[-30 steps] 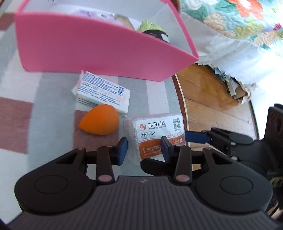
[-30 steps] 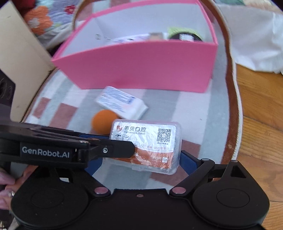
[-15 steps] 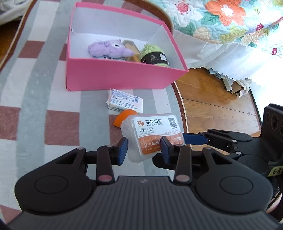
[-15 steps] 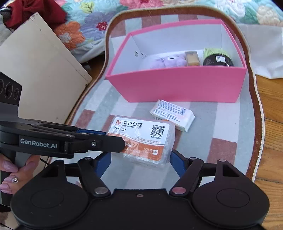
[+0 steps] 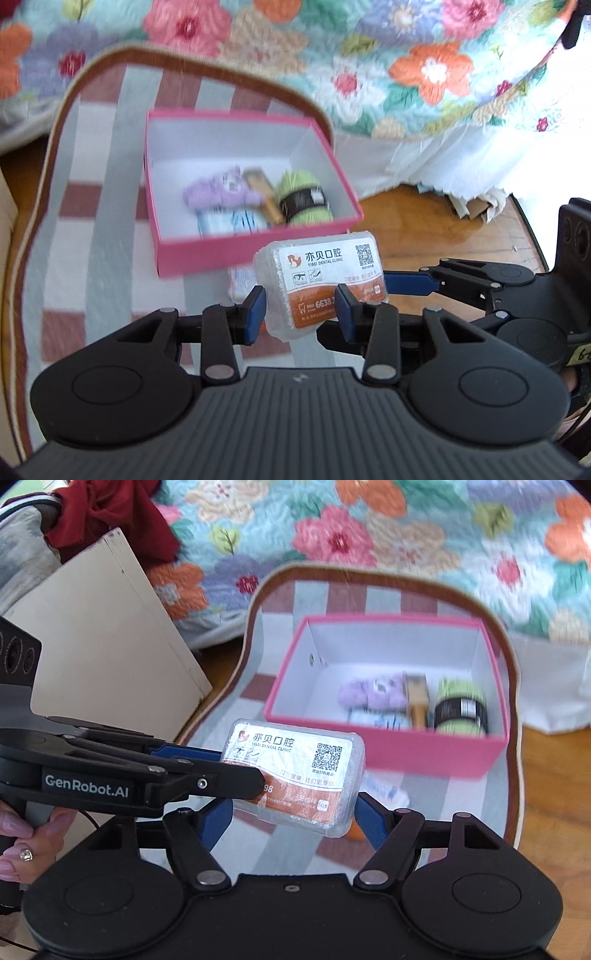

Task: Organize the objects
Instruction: 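Carry the clear case with the left tool and lower it into the box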

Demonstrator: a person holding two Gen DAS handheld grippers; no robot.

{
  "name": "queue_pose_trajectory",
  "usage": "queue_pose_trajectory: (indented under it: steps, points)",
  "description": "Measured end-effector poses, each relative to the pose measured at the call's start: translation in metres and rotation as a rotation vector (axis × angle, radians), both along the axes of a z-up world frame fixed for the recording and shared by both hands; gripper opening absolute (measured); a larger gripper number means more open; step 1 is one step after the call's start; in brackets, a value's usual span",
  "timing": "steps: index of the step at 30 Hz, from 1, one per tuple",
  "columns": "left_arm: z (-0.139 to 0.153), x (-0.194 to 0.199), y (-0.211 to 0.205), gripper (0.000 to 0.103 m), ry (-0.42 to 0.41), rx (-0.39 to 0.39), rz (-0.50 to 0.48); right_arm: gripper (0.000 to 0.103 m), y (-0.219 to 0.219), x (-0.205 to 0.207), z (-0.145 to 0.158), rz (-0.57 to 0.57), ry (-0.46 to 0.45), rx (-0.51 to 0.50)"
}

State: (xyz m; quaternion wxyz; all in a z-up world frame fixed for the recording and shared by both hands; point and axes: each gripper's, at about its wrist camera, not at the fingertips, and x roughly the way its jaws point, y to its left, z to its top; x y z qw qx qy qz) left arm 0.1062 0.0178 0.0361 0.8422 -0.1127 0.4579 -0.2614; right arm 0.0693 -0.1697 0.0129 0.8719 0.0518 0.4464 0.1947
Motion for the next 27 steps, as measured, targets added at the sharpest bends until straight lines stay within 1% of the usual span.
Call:
queue_pose_trajectory:
  steps: [3, 6, 9, 11, 13, 16, 17, 20, 24, 27]
  points:
    - [0.016, 0.015, 0.001, 0.038, -0.033, 0.011, 0.003, 0.077, 0.003, 0.014, 0.017, -0.004, -0.035, -0.014]
    - [0.025, 0.036, 0.004, 0.038, -0.025, 0.017, 0.01, 0.077, 0.007, 0.032, 0.03, -0.002, -0.042, -0.019]
    - [0.023, 0.062, 0.007, 0.039, 0.014, 0.01, 0.026, 0.077, 0.01, 0.051, 0.036, 0.004, -0.048, -0.037]
    - [0.018, 0.081, 0.008, 0.039, 0.051, -0.001, 0.044, 0.076, 0.009, 0.067, 0.035, 0.003, -0.032, -0.044]
    - [0.013, 0.101, 0.007, 0.039, 0.08, -0.01, 0.034, 0.076, 0.007, 0.085, 0.031, 0.002, -0.006, -0.04]
    - [0.001, 0.128, 0.009, 0.039, 0.144, -0.033, 0.039, 0.076, 0.002, 0.112, 0.024, 0.007, 0.03, -0.03]
    - [-0.005, 0.135, 0.009, 0.039, 0.167, -0.042, 0.057, 0.076, 0.002, 0.119, 0.021, 0.015, 0.045, -0.027]
    - [-0.024, 0.153, 0.006, 0.039, 0.217, -0.034, 0.082, 0.075, -0.001, 0.141, 0.008, 0.019, 0.086, -0.007]
    - [-0.06, 0.171, 0.003, 0.039, 0.308, -0.039, 0.133, 0.074, 0.0, 0.164, -0.023, 0.016, 0.153, -0.011]
    - [-0.084, 0.179, -0.003, 0.039, 0.356, -0.033, 0.158, 0.073, -0.001, 0.175, -0.046, 0.009, 0.187, -0.026]
